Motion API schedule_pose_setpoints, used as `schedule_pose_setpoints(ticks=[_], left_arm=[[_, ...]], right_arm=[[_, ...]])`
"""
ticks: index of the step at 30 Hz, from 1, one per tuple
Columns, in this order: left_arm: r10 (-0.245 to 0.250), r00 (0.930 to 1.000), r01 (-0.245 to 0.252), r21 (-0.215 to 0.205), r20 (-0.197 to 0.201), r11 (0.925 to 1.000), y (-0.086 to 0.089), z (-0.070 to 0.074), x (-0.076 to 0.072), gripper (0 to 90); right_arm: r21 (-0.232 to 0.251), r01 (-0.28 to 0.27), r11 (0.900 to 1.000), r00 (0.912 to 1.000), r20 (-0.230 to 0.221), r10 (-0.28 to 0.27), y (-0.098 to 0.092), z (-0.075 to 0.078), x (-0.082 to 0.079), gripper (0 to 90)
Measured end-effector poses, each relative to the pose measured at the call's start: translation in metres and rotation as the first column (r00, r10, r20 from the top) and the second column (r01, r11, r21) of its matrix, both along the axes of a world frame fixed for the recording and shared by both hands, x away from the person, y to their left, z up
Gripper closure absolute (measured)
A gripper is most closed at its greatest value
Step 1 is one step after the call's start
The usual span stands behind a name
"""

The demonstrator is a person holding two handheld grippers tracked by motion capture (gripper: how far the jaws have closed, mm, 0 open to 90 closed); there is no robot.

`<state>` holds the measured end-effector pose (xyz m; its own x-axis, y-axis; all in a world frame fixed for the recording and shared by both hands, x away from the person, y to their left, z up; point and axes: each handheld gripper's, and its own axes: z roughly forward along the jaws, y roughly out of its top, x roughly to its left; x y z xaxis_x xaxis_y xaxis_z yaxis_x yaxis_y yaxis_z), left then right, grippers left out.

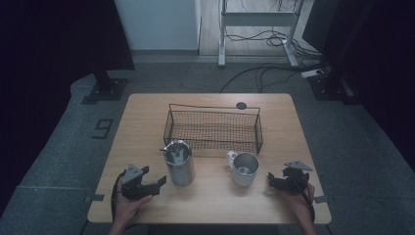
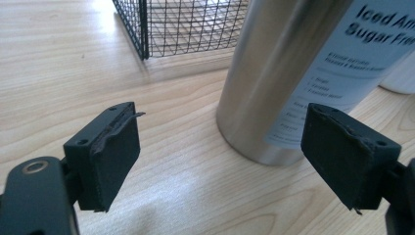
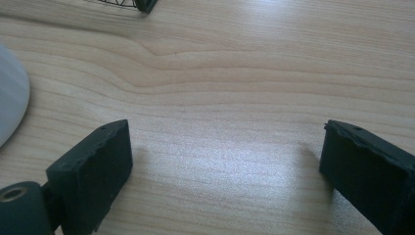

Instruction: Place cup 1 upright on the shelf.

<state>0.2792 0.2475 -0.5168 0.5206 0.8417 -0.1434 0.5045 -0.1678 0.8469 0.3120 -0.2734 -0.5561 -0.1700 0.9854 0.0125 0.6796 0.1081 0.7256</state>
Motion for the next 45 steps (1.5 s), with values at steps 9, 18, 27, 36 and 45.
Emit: schedule_pose_setpoints(ticks=[9,18,27,36,45], left_arm=[[-0.049,0.9988,0.049,0.011,-0.009,0.9987,-0.007,0.001,-0.003,11.4],[-0.101,0.9948,0.101,-0.02,0.011,0.9947,-0.011,0.013,-0.009,8.1],[-0.104,0.9934,0.106,-0.036,0.049,0.9937,-0.013,0.027,-0.017,5.1],[-0.13,0.9896,0.133,-0.044,0.061,0.9902,-0.02,0.035,-0.014,2.2],[-0.149,0.9867,0.151,-0.034,0.065,0.9879,-0.028,0.038,-0.007,0.9]], right_arm=[[0.001,-0.005,1.0,1.0,0.001,0.005,0.0,0.0,0.0,5.6],[0.001,-0.006,1.0,1.0,0.004,0.006,-0.001,0.0,-0.002,7.2],[0.003,-0.008,1.0,1.0,0.006,0.008,-0.001,0.0,-0.002,7.2],[0.002,-0.01,1.0,0.9999,0.007,0.01,0.0,0.0,-0.001,7.5],[0.003,-0.009,1.0,0.9999,0.006,0.009,0.0,0.0,-0.001,7.4]])
